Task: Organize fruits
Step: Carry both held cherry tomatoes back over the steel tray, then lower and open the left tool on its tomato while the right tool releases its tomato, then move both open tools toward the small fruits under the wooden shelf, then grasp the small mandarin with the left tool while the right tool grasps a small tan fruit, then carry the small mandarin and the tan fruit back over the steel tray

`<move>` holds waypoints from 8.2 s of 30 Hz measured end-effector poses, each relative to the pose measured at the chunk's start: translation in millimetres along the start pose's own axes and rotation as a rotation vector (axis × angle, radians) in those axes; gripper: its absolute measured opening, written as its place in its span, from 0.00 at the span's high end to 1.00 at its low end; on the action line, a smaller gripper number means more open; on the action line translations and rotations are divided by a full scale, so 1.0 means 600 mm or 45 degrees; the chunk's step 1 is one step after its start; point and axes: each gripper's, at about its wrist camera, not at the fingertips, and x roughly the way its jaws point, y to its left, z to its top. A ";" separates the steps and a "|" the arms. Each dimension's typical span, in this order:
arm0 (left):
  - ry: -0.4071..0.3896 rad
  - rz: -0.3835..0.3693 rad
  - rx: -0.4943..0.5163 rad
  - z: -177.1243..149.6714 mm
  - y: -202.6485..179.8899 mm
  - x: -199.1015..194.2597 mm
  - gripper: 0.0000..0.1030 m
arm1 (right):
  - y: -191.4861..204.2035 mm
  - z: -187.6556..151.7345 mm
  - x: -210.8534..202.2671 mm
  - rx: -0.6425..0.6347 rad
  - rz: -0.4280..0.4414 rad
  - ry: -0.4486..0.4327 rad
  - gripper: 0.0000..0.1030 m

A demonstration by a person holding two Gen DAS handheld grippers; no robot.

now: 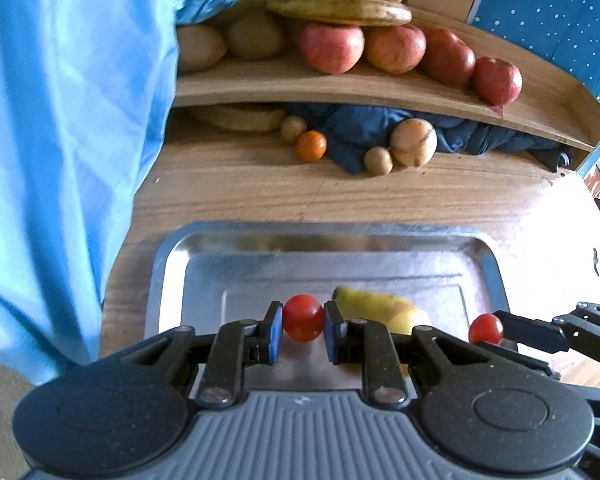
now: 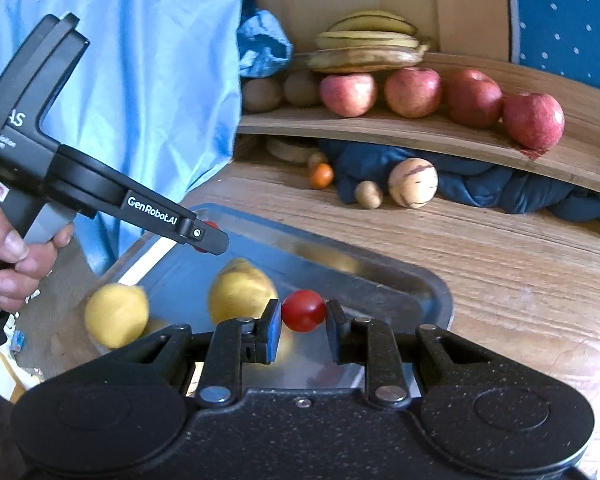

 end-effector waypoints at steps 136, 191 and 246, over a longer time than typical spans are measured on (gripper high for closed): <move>-0.047 0.050 -0.169 0.199 0.074 0.078 0.01 | -0.057 0.132 0.136 0.084 -0.156 0.052 0.05; 0.151 -0.068 -0.249 0.273 0.015 0.240 0.60 | -0.125 0.137 0.249 0.236 -0.094 0.073 0.57; 0.105 -0.104 -0.225 0.103 0.035 0.089 0.71 | -0.034 0.054 0.104 0.266 -0.192 0.017 0.71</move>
